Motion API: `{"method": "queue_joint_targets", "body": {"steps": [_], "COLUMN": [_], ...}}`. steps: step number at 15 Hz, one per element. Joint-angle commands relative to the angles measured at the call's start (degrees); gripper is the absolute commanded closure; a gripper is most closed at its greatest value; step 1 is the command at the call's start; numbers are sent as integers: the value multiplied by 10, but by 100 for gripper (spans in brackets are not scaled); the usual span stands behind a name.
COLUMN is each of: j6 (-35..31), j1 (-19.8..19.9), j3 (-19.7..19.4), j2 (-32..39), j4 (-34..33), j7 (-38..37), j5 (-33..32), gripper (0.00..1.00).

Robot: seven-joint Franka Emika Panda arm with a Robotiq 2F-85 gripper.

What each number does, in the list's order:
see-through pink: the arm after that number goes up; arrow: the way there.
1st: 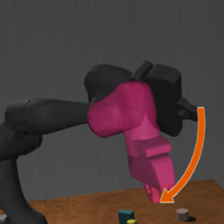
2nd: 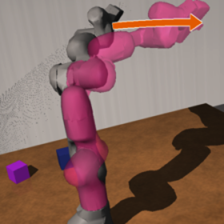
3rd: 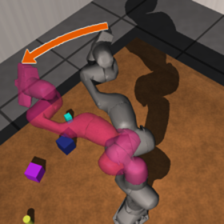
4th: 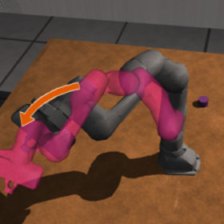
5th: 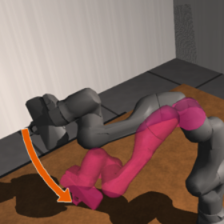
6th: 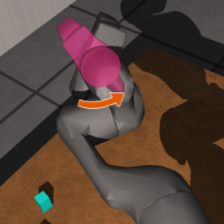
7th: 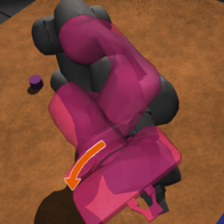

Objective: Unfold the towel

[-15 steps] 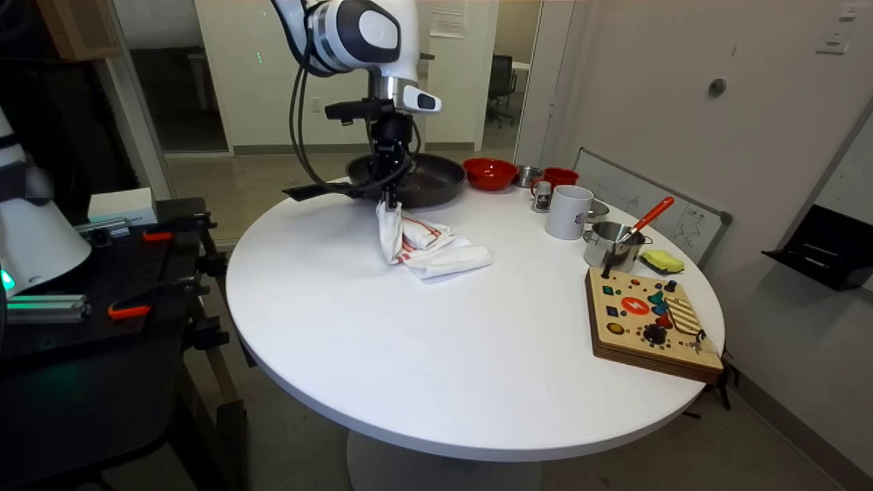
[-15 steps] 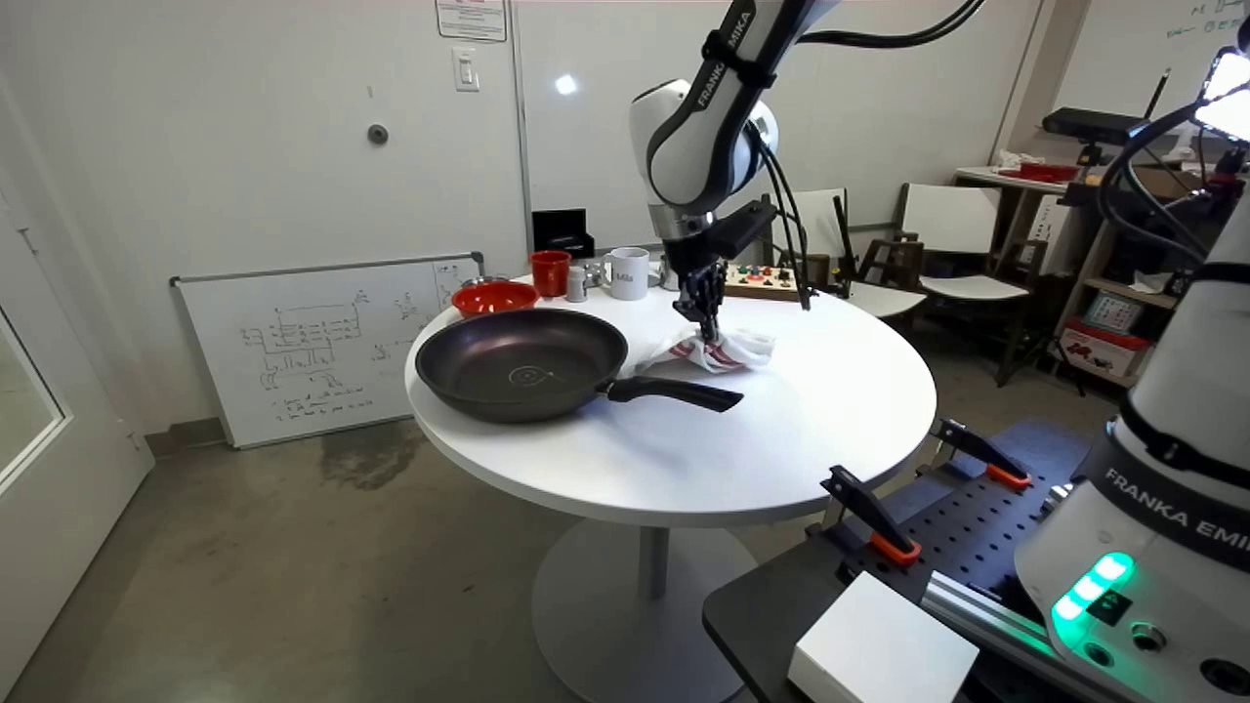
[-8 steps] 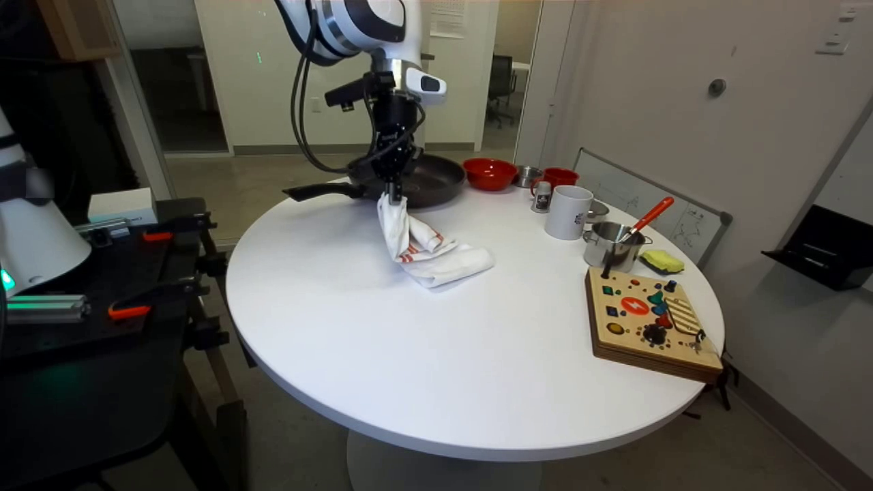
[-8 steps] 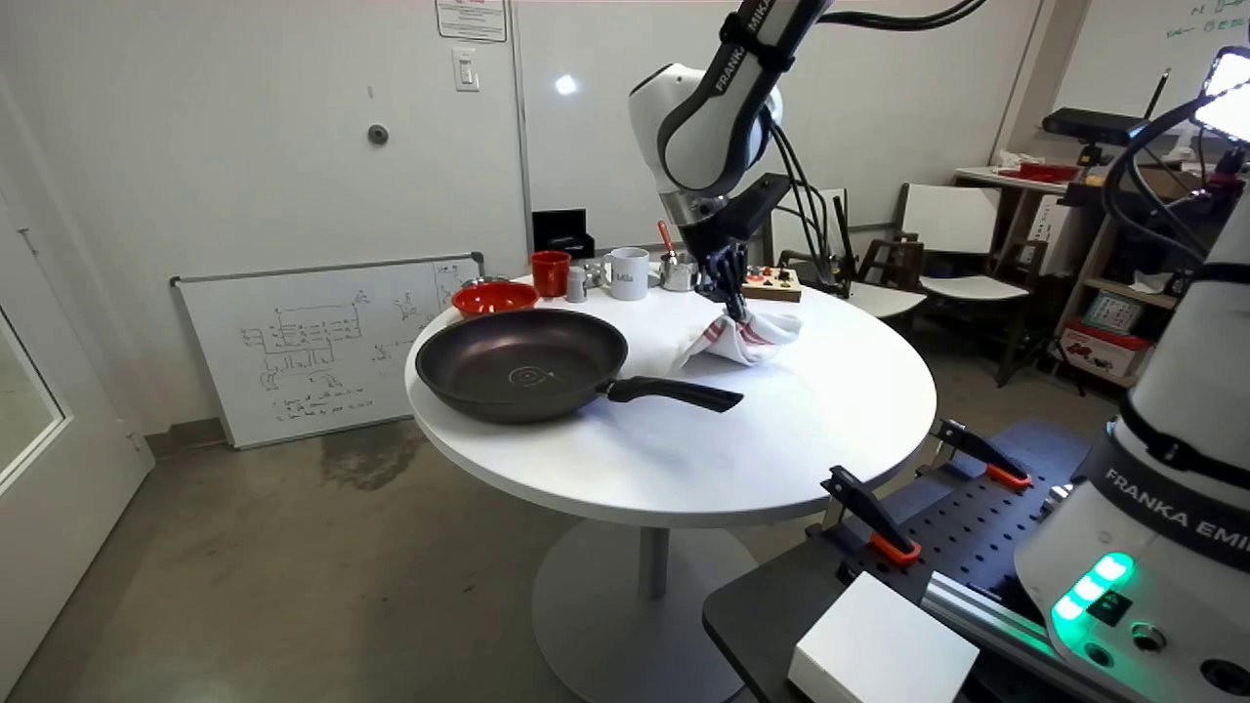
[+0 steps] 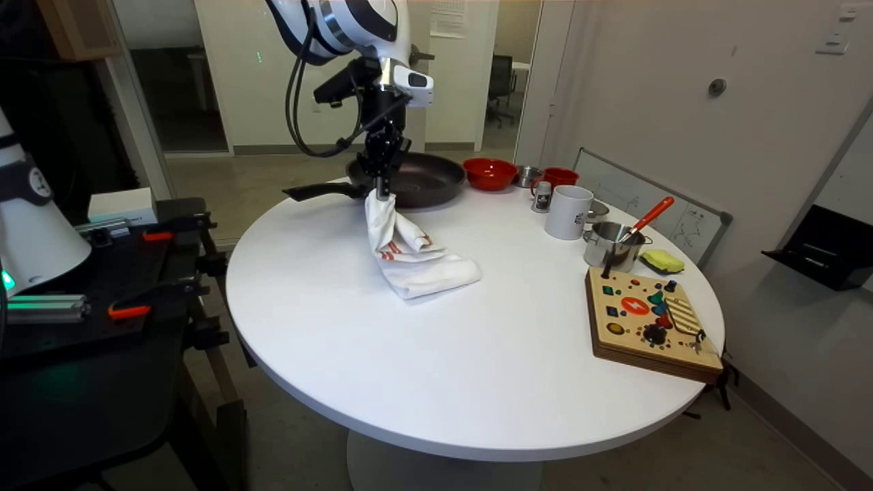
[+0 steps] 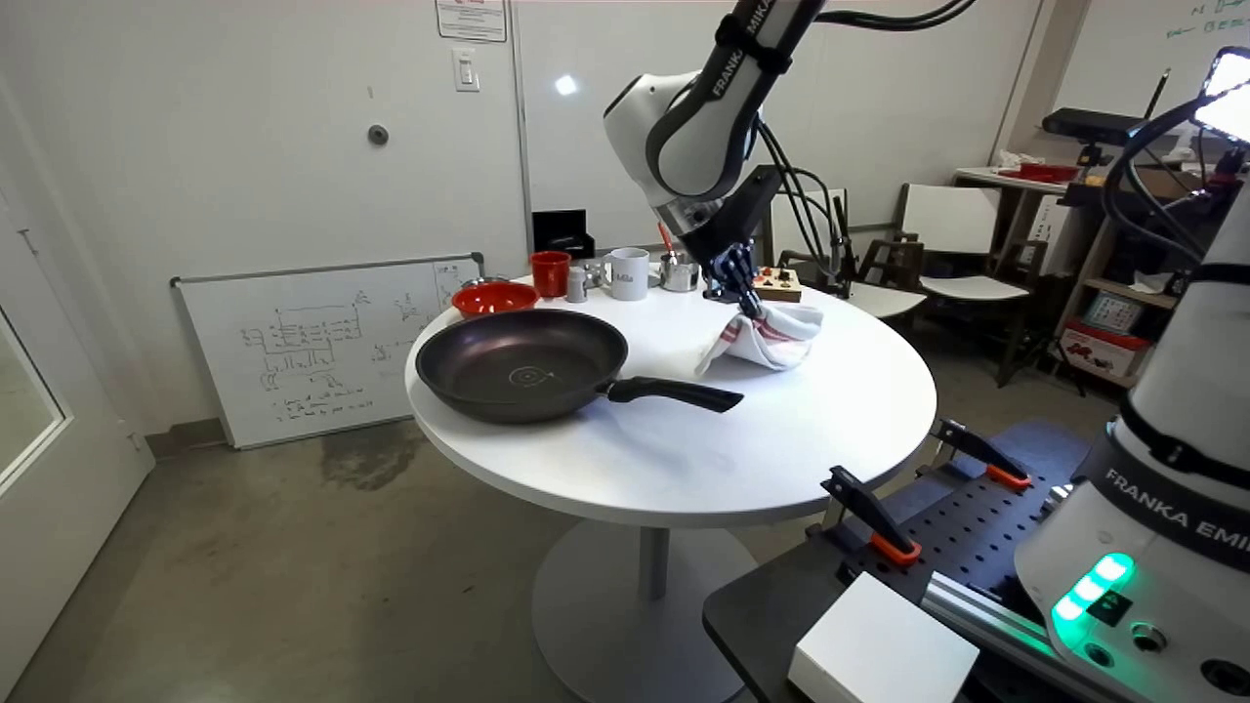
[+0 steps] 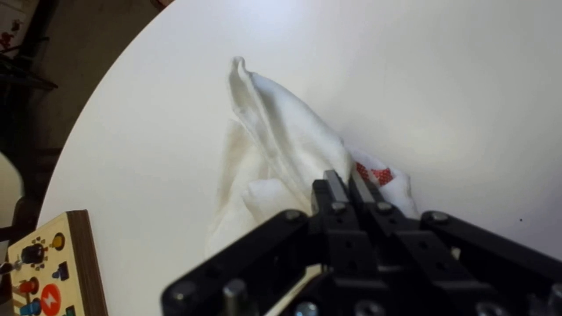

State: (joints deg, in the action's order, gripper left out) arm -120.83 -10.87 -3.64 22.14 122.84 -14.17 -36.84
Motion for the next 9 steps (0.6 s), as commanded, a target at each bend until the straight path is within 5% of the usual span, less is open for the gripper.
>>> {"method": "queue_joint_targets", "body": {"steps": [1, 2, 3, 4, 5, 6, 8, 9], "j6": [39, 43, 47, 47, 50, 52, 53, 53], "j1": [2, 1, 1, 3, 3, 3, 5, 5], "j3": [15, 17, 19, 22, 24, 26, 30, 31], "j2": [-9, -9, -9, -11, -12, -13, -15, -16], "j4": [-3, -4, -4, -5, -5, -5, -6, -7], "j7": [-11, -12, -13, -8, -9, -8, -5, -4], "j5": [-5, -7, -7, -2, -3, -4, 2, 3], "gripper": [96, 70, 95, 92, 67, 95, 98, 70]}}
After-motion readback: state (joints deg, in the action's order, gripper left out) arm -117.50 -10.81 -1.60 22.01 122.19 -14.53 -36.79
